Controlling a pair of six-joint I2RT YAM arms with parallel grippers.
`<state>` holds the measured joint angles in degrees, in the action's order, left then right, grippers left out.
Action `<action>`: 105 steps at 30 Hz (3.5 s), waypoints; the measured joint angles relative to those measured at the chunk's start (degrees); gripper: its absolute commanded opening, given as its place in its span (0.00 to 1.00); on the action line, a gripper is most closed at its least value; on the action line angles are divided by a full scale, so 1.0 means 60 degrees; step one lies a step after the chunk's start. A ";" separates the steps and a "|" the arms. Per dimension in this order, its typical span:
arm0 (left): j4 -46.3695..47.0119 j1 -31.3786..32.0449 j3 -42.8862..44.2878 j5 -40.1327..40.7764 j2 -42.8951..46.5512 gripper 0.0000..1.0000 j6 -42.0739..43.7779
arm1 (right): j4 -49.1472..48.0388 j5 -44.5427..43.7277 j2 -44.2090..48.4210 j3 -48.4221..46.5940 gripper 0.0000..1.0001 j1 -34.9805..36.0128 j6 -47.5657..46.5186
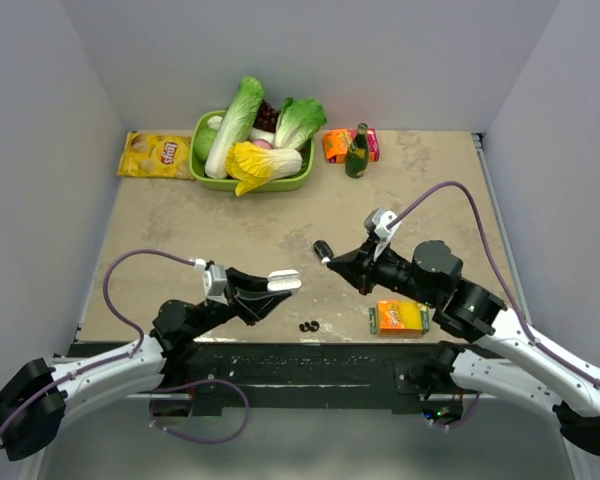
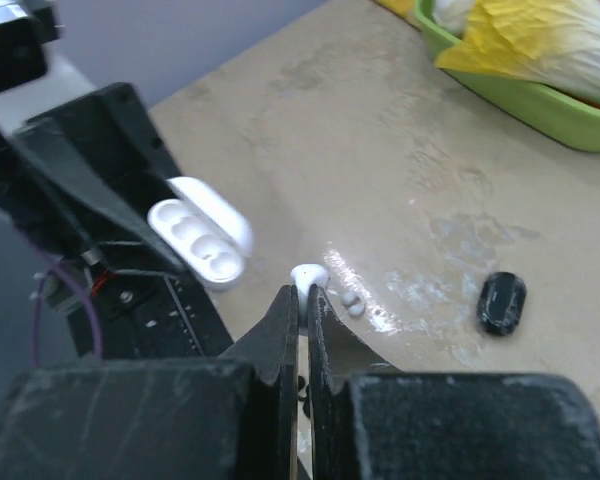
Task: Insert the wireless bluetooth earbuds into the charging case
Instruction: Pick up the earbud from the center of the board, then place the earbud in the charging case.
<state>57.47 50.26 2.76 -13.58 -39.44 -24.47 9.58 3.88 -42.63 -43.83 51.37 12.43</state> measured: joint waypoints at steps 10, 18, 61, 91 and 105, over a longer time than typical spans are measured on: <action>0.0969 -0.0062 0.0000 -0.1902 -0.1763 0.00 -0.0120 | 0.1577 0.3672 0.0182 -0.0641 0.00 0.0423 -0.1126; 0.1421 -0.0062 0.0000 -0.3370 -0.2477 0.00 -0.0237 | 0.2299 0.4543 0.0215 -0.0852 0.00 0.1078 -0.1588; 0.1351 0.0448 0.0506 -0.4419 -0.2601 0.00 0.0251 | 0.2473 0.3031 -0.1144 -0.0852 0.00 0.1967 -0.1428; 0.1297 0.0466 0.0543 -0.3847 -0.2335 0.00 0.0251 | 0.2262 0.2255 -0.1024 -0.0852 0.38 0.2208 -0.0969; 0.1257 0.0470 0.0426 -0.3144 -0.2277 0.00 0.0288 | 0.1723 -0.1657 0.2011 -0.0681 0.50 0.2218 0.0106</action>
<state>65.01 53.08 5.32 -32.45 -53.10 -22.74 19.92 -6.07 -30.57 -47.92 64.69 13.06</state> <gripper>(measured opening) 0.336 0.479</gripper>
